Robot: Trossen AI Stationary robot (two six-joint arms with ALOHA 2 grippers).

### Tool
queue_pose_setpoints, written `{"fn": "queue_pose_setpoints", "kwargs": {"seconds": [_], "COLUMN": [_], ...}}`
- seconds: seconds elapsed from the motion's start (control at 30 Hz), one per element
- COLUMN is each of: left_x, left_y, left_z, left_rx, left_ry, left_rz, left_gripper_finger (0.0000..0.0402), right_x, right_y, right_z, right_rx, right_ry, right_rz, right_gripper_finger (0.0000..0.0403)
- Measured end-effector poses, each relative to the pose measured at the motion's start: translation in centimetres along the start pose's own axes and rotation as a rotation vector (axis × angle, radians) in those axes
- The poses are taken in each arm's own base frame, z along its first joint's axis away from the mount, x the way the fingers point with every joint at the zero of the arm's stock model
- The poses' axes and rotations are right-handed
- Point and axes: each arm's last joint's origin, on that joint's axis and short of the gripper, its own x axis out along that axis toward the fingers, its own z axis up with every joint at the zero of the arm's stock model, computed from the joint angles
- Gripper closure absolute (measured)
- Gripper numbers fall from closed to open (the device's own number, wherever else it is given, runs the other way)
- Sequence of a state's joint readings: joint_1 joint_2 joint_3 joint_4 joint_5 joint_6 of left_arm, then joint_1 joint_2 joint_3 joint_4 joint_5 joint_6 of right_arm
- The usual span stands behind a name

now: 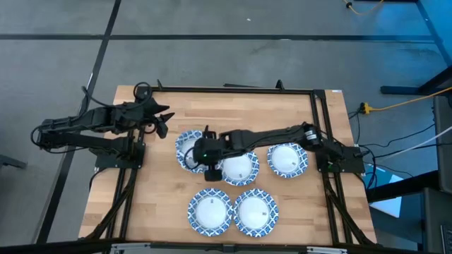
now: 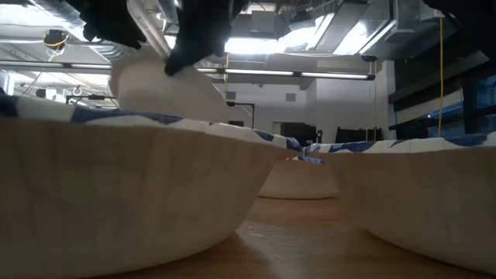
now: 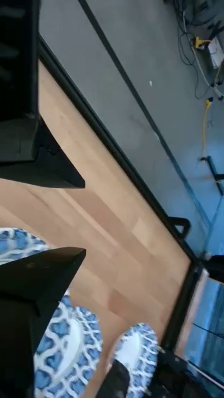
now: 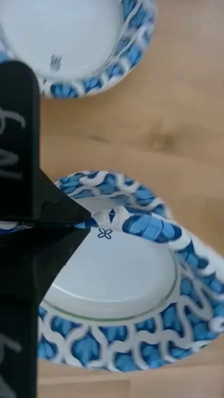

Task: Nest bowls inside each other
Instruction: Stack the white bowl on the white bowl

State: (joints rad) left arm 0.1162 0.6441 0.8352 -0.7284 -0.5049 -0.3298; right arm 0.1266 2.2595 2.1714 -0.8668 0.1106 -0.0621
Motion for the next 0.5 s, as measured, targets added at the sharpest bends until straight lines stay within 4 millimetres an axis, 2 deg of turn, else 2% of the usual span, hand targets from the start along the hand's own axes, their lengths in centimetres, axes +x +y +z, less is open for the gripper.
{"fn": "queue_pose_setpoints", "kwargs": {"seconds": [0.23, 0.5], "left_x": [0.0, 0.0], "left_y": [0.0, 0.0], "left_z": [0.0, 0.0], "left_rx": [0.004, 0.004], "left_ry": [0.006, 0.006], "left_rz": [0.002, 0.002], "left_gripper_finger": [0.0243, 0.0243], "right_x": [2.5, 3.2], "right_y": [0.7, 0.8], "right_z": [-1.1, -1.3], "right_rx": [-0.026, -0.02], "right_ry": [0.097, 0.102], "right_rz": [-0.059, -0.057], "right_gripper_finger": [0.0395, 0.0395]}}
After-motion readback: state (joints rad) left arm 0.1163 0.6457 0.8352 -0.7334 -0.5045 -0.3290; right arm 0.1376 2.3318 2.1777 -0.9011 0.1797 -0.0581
